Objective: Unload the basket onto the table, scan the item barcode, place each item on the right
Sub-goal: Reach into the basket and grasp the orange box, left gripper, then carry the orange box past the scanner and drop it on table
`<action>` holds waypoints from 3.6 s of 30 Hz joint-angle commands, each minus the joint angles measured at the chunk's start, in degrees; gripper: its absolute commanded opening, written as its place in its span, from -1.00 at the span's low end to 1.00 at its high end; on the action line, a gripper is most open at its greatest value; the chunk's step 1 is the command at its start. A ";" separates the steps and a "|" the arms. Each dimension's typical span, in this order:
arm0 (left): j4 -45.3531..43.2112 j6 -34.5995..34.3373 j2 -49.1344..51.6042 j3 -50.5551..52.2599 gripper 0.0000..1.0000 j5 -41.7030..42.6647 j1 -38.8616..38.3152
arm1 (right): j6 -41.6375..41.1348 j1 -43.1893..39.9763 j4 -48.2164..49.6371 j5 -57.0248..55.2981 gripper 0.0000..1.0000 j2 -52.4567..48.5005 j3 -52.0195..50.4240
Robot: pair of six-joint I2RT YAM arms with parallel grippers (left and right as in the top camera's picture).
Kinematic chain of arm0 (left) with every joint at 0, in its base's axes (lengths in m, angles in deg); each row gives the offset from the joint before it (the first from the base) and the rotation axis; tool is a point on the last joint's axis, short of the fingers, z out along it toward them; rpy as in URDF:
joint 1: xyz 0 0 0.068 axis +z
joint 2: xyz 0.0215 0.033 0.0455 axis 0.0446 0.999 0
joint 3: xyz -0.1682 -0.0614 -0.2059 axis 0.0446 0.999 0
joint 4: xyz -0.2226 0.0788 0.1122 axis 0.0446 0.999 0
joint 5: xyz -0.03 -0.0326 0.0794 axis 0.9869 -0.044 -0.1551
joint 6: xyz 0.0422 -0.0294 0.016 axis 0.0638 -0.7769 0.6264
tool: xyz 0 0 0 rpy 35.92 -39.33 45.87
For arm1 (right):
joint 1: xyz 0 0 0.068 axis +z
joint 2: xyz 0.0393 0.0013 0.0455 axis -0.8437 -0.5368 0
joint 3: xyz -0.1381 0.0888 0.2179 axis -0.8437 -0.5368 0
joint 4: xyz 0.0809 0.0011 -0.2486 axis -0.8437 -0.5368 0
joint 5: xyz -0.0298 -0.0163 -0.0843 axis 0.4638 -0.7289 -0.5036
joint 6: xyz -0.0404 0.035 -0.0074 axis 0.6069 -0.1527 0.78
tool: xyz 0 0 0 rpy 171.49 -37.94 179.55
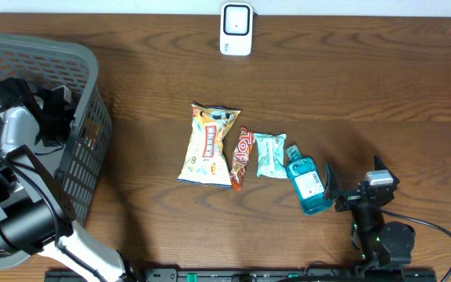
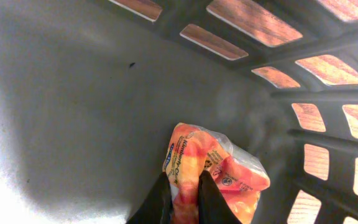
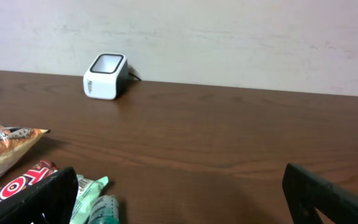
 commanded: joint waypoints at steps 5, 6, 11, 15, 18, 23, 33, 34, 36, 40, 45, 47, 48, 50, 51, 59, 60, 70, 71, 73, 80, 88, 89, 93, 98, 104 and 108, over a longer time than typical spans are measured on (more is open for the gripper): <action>0.39 -7.50 -3.50 -0.72 -0.85 -2.91 1.49 | 0.48 0.28 -0.15 -0.07 0.99 0.31 -0.07; 0.42 -8.85 -4.98 -1.05 -0.85 -2.91 1.92 | 0.48 0.28 -0.15 -0.07 0.98 0.31 -0.07; 0.35 -17.29 -18.78 -2.40 -0.86 -2.89 5.77 | 0.48 0.28 -0.15 -0.09 0.98 0.31 -0.07; 0.57 -26.23 -29.53 -2.40 -0.86 -2.21 6.97 | 0.48 0.28 -0.13 -0.07 0.99 0.31 -0.07; 0.57 -27.63 -36.74 -2.40 -0.86 6.67 5.86 | 0.46 0.28 -0.15 -0.07 0.99 0.31 -0.07; 0.59 -27.63 -44.57 -2.36 -0.86 18.32 -2.62 | 0.48 0.28 -0.15 -0.07 0.98 0.31 -0.07; -4.79 -27.61 -39.80 -2.27 -0.85 5.95 -39.71 | 0.48 0.28 -0.15 -0.07 0.99 0.31 -0.07; -5.66 -27.63 -38.21 -2.27 -0.85 4.15 -42.69 | 0.48 0.28 -0.15 -0.07 0.98 0.31 -0.07; -8.13 -27.65 -34.38 -2.27 -0.85 2.01 -48.30 | 0.48 0.28 -0.15 -0.07 0.99 0.31 -0.07; -16.39 -28.28 -25.14 -2.27 -0.85 0.90 -56.74 | 0.48 0.28 -0.15 -0.07 0.99 0.31 -0.07; -31.50 -28.28 -11.58 -2.27 -0.85 0.92 -63.34 | 0.48 0.28 -0.15 -0.07 0.99 0.31 -0.07; -36.92 -28.55 -6.62 -2.27 -0.85 0.90 -65.02 | 0.48 0.28 -0.15 -0.07 0.98 0.31 -0.07; -39.41 -28.76 -4.24 -2.27 -0.85 0.92 -65.72 | 0.48 0.28 -0.15 -0.07 0.99 0.31 -0.07; -43.91 -30.25 0.42 -2.27 -0.85 0.92 -67.08 | 0.48 0.28 -0.15 -0.07 0.98 0.31 -0.07; -45.38 -31.21 1.99 -2.27 -0.85 0.92 -67.52 | 0.48 0.28 -0.15 -0.07 0.98 0.31 -0.07; -51.74 -38.10 11.37 -2.27 -0.85 0.92 -69.92 | 0.48 0.28 -0.15 -0.09 0.99 0.31 -0.07; -51.52 -38.12 11.65 -2.27 -0.85 0.92 -69.96 | 0.48 0.28 -0.15 -0.07 0.99 0.31 -0.07; -50.45 -38.10 11.19 -2.29 0.69 0.94 -69.90 | 0.48 0.28 -0.15 -0.09 0.99 0.31 -0.07; -49.88 -38.07 10.62 -2.29 0.71 0.92 -69.77 | 0.48 0.28 -0.15 -0.09 0.99 0.31 -0.07; -48.74 -38.05 9.51 -2.29 0.73 0.92 -69.44 | 0.48 0.28 -0.15 -0.07 0.99 0.31 -0.07; -38.84 -34.71 3.34 -2.29 -0.15 -5.81 -68.30 | 0.48 0.28 -0.15 -0.07 0.99 0.31 -0.07; -24.79 -29.62 -6.93 -2.29 -0.85 -20.94 -68.30 | 0.48 0.28 -0.15 -0.07 0.99 0.31 -0.07; -23.19 -29.57 -8.52 -2.29 -0.85 -22.99 -68.30 | 0.48 0.28 -0.13 -0.07 0.99 0.31 -0.07; -17.77 -28.55 -14.40 -2.29 -0.85 -29.53 -68.30 | 0.48 0.28 -0.15 -0.07 0.99 0.31 -0.07; -12.81 -24.26 -22.73 -2.29 -0.85 -36.54 -68.30 | 0.48 0.28 -0.15 -0.07 0.98 0.31 -0.07; -16.59 -10.60 -33.27 -2.29 -0.85 -46.25 -68.30 | 0.46 0.28 -0.15 -0.07 0.98 0.31 -0.07; -25.14 -1.09 -40.15 -2.29 -0.30 -52.13 -68.30 | 0.48 0.28 -0.15 -0.07 0.99 0.31 -0.07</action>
